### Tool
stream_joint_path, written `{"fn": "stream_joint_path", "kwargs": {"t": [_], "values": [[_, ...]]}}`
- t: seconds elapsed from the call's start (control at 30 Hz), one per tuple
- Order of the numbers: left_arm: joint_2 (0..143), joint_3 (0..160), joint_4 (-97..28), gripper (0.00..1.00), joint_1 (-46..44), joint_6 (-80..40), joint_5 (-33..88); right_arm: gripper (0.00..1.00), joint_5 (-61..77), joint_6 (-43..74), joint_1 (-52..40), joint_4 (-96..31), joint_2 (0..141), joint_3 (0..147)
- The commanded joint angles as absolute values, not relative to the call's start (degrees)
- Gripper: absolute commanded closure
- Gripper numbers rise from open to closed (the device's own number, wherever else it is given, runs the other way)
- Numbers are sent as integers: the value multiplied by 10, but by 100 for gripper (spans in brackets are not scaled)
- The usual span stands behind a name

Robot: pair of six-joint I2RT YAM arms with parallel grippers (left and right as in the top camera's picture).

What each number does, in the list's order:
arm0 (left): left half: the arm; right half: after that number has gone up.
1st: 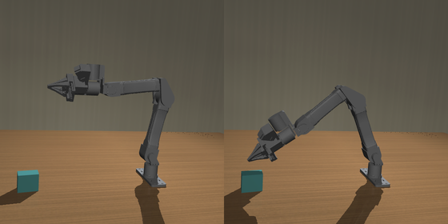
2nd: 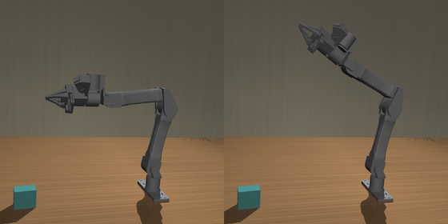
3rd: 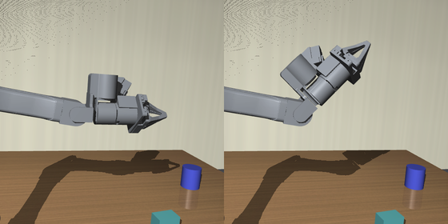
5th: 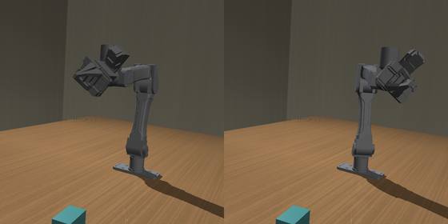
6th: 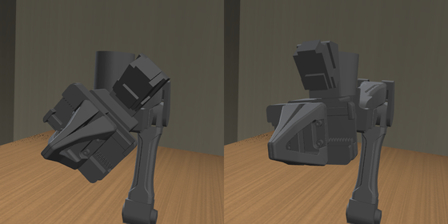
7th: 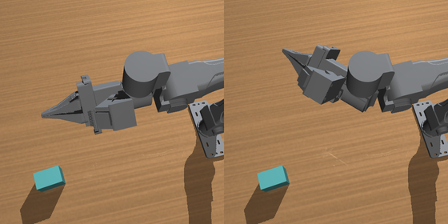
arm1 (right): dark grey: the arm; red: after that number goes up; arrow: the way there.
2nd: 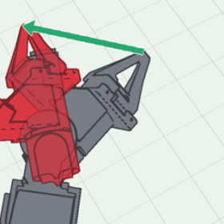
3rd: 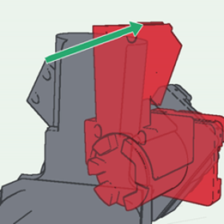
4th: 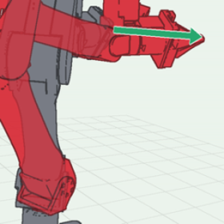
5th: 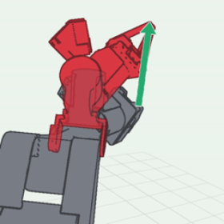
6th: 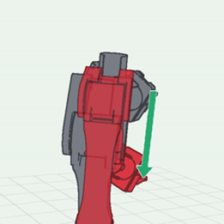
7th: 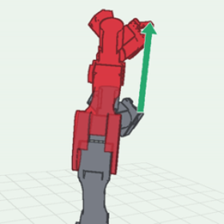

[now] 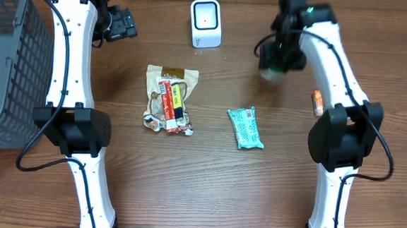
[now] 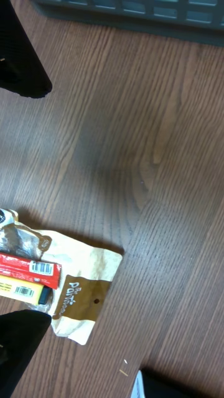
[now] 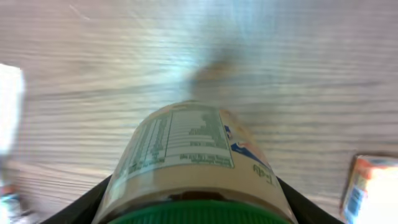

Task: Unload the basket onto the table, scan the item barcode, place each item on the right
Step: 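Carry the jar up to the white scanner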

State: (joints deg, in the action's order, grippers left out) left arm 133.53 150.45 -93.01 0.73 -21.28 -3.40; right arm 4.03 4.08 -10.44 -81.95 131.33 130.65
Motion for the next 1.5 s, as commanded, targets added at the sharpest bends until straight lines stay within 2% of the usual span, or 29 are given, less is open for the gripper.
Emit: {"fn": "stream_joint_path", "kwargs": {"t": [0.0,0.2,0.37,0.6,0.8,0.9,1.27,1.37,1.47], "values": [[1338,1502,-929,0,3,-223,-30,48,85,80,-116,-856,1286,1472],[1338,1502,-929,0,3,-223,-30,52,85,105,-124,-900,1286,1617],[1338,1502,-929,0,3,-223,-30,52,86,105,-135,-883,1293,1600],[1338,1502,-929,0,3,-223,-30,55,86,105,-155,-763,1310,1523],[1338,1502,-929,0,3,-223,-30,55,86,102,-164,-601,1327,1433],[1338,1502,-929,0,3,-223,-30,61,87,102,-168,-489,1327,1371],[1338,1502,-929,0,3,-223,-30,62,86,102,-187,-50,1328,1147],[1338,1502,-929,0,3,-223,-30,68,86,102,-194,50,1328,1102],[1338,1502,-929,0,3,-223,-30,70,86,102,-203,103,1328,1077]]}}
